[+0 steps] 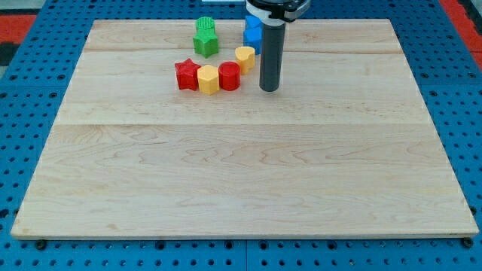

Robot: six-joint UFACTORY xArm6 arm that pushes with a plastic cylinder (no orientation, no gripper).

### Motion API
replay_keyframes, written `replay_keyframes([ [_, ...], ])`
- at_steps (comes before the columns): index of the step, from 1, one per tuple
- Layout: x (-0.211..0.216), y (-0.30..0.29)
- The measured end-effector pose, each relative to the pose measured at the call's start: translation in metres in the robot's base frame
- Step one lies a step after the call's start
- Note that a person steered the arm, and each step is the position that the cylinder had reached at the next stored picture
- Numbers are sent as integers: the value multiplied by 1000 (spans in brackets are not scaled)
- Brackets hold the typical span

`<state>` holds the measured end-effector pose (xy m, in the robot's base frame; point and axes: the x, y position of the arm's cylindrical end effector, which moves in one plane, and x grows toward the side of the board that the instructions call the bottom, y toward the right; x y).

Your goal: Push the blue cube towards the green star

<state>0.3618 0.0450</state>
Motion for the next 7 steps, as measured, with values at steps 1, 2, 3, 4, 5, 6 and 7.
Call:
replay_keyframes([
  [1,-45,64],
  [2,-102,79],
  [3,-108,47],
  [4,-97,35],
  [5,-91,19],
  [6,-91,6],
  [7,-91,-8],
])
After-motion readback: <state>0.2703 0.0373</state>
